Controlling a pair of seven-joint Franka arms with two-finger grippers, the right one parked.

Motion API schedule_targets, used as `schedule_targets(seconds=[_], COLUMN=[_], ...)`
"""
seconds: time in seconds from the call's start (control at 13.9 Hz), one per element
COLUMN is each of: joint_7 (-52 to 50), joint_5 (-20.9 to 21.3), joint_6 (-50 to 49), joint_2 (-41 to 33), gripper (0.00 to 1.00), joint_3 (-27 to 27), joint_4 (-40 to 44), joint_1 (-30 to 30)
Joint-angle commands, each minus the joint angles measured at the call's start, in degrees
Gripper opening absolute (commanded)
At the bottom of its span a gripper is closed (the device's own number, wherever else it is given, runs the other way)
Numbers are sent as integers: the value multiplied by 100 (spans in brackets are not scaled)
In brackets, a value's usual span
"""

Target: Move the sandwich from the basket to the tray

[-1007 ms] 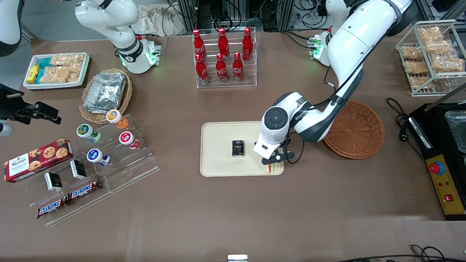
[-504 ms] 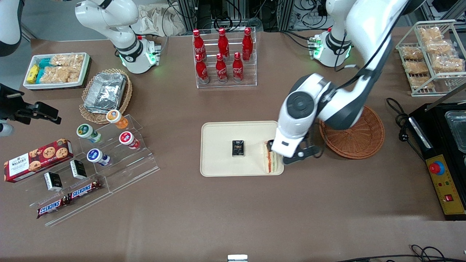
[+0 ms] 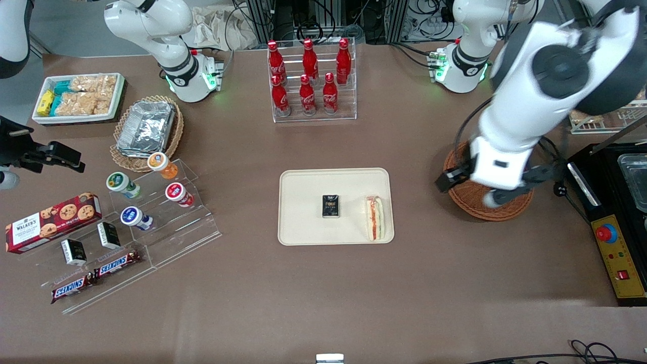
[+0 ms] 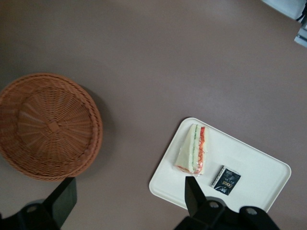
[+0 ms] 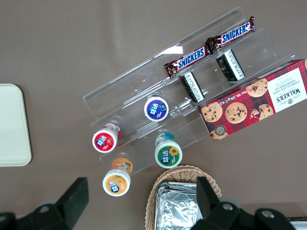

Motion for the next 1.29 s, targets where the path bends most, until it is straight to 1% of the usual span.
schedule_targets(seconds=[0.0, 0.07, 0.14, 0.29, 0.43, 0.58, 0.79, 0.86, 1.01, 1.15, 1.22], joint_7=[1112, 1499, 1903, 2896, 3610, 3753, 3736, 3753, 3745, 3823, 4032], joint_5=[-432, -503, -565, -583, -583, -565, -539, -521, -504, -504, -504], joint_6=[-435, -541, -542, -472, -428, -323, -331, -331, -401, -603, -604], joint_2=[-779, -999, -1245, -1772, -2273, -2609, -2584, -2453, -2014, -1828, -1828], gripper=[100, 100, 100, 100, 100, 100, 100, 100, 100, 100, 100], joint_3=[1125, 1565, 1891, 2341, 2614, 2633, 2580, 2580, 2580, 2580, 2580], joint_4=[-205, -318, -502, -1064, -1591, -1988, -1902, -1754, -1175, -944, -935], joint_1=[-451, -654, -777, -823, -823, -788, -796, -805, -814, -814, -805])
